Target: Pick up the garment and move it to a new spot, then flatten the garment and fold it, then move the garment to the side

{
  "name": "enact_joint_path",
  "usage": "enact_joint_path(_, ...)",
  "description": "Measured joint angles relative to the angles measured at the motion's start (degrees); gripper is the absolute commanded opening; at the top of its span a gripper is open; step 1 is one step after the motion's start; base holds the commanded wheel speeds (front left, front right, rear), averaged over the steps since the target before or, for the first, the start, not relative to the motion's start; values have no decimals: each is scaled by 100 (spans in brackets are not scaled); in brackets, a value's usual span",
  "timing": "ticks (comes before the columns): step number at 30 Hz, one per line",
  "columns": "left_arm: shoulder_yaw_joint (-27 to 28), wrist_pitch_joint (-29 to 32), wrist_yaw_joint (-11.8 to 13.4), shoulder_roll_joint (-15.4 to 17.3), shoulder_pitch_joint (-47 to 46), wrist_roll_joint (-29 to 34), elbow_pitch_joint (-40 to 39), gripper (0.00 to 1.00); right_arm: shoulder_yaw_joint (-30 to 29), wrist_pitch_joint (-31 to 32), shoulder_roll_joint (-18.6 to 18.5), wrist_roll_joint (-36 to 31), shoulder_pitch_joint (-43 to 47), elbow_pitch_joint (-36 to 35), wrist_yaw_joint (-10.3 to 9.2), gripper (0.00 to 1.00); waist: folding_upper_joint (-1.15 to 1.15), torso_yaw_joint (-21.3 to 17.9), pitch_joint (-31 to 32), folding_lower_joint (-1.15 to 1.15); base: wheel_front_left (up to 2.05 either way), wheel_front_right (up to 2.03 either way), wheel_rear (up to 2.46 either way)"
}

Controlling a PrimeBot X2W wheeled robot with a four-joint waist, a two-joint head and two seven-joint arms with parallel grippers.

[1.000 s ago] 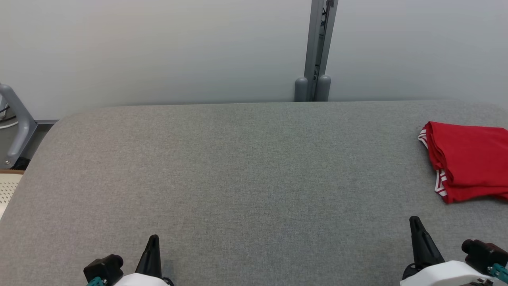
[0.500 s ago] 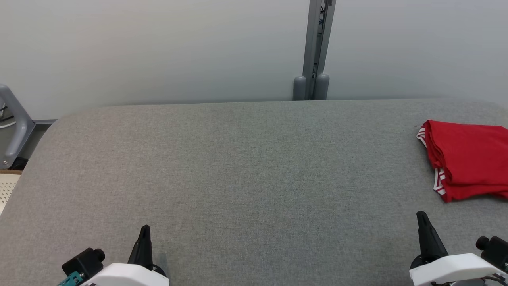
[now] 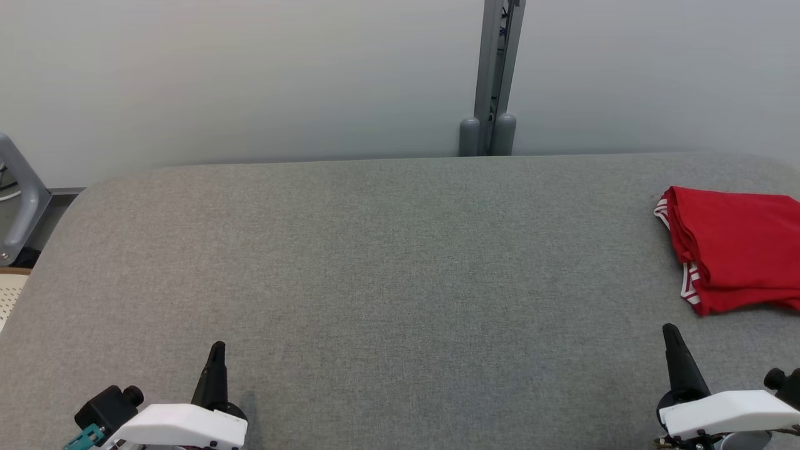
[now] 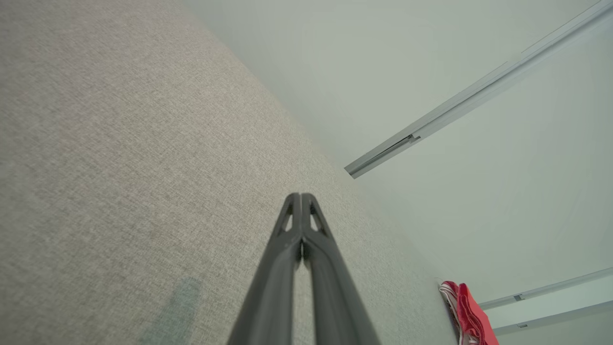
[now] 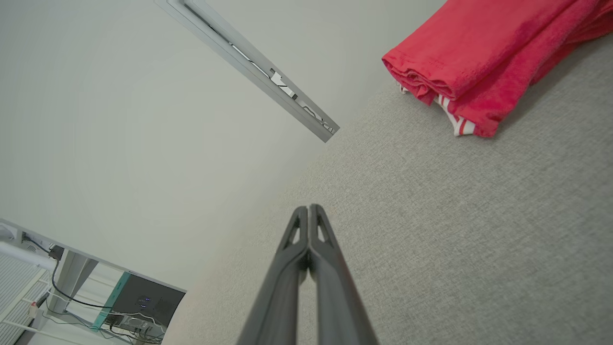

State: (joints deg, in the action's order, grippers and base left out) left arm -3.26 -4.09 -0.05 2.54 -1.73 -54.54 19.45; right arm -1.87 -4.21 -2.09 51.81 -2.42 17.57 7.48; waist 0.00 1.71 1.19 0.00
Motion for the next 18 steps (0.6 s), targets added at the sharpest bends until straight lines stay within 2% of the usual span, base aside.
enact_joint_path(18, 260, 291, -199, 3, -108, -1021, -142, 0, -130, 289, -15, 1088, -96, -82, 0, 0, 0, -36, -29, 0, 0, 0, 0)
